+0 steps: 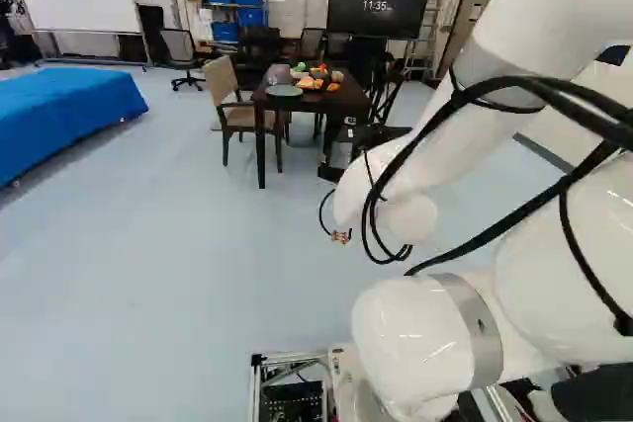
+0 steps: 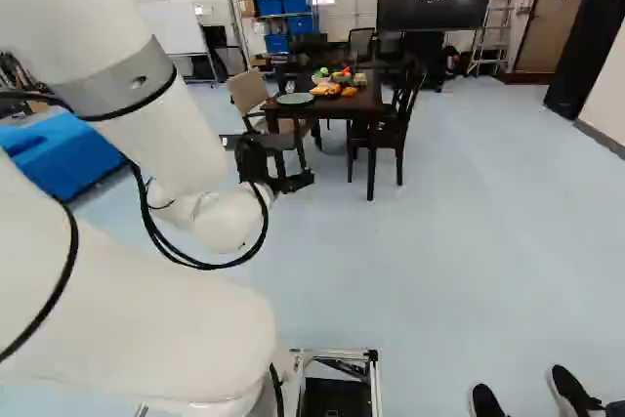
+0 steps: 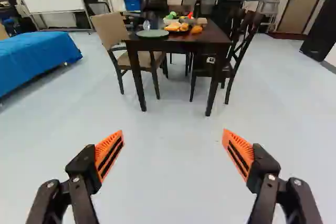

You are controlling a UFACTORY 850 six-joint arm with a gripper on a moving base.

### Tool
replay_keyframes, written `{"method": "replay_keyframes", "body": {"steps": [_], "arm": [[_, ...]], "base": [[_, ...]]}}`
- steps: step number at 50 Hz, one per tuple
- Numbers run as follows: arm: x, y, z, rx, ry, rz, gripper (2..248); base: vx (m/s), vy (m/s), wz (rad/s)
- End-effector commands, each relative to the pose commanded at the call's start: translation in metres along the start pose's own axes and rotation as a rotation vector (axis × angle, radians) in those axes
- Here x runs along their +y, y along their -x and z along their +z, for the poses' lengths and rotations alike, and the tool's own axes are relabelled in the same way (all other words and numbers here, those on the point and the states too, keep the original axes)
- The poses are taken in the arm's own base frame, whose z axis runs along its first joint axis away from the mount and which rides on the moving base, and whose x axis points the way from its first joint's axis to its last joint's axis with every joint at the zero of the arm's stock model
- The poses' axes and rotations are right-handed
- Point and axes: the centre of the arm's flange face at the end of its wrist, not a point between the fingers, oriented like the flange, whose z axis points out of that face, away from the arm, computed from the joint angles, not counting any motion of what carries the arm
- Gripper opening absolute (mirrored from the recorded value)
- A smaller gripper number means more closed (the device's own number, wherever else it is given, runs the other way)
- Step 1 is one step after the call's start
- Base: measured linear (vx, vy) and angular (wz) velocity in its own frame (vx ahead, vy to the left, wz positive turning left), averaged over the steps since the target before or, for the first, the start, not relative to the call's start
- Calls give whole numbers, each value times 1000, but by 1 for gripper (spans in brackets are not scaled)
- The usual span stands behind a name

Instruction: Move the croissant to the empty plate

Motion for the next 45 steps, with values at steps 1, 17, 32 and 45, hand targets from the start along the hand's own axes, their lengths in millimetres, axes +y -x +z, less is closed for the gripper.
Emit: {"method": "replay_keyframes", "body": {"steps": [1,17,32,45], "arm": [[0,0,0,0,0,0,247],[0,0,0,0,0,0,247],[0,0,0,0,0,0,247],[0,0,0,0,0,0,247]], "base": [[0,0,0],[0,0,0],[0,0,0],[8,1,-1]]}}
